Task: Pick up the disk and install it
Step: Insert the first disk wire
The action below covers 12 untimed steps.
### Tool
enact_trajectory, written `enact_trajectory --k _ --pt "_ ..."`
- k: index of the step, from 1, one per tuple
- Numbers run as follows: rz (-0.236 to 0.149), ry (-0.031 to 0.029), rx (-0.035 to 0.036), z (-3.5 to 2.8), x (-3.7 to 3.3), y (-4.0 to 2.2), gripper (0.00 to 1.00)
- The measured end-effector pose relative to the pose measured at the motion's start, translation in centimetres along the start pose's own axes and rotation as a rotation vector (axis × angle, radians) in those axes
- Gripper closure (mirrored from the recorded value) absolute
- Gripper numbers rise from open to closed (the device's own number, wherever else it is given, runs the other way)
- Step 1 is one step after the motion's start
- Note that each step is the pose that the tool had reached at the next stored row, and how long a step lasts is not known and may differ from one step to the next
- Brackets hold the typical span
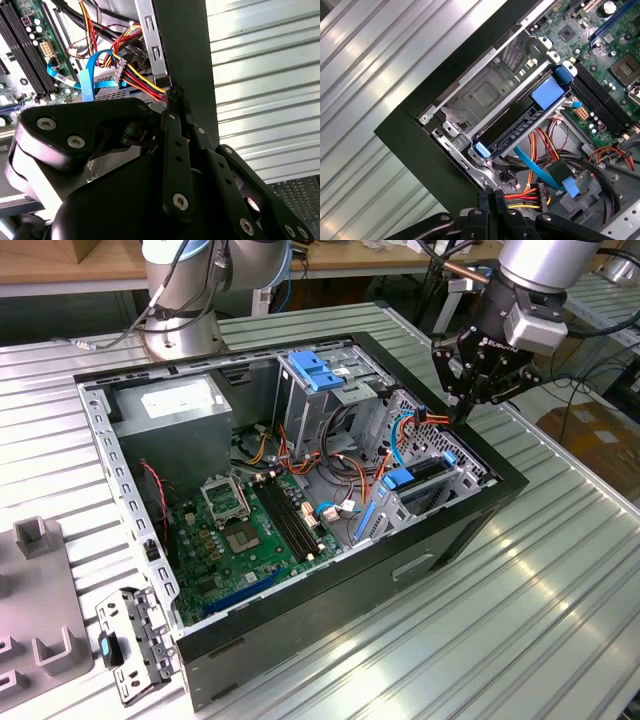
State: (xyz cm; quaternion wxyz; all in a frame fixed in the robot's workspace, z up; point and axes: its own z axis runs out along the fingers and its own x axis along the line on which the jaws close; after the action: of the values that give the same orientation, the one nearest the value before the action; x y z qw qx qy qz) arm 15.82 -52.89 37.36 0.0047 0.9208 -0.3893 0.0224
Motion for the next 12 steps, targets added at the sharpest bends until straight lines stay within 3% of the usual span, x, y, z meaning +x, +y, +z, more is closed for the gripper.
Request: enact_trajectory --k 4,9,12 --pt "0.104 0.001 -0.0047 0.02 0.0 0.0 0.84" --pt "0.125 0.0013 -0.0057 -0.01 -0.63 0.66 0.84" --pt "0.196 0.0018 -0.009 0.03 -0.64 0.66 0.84"
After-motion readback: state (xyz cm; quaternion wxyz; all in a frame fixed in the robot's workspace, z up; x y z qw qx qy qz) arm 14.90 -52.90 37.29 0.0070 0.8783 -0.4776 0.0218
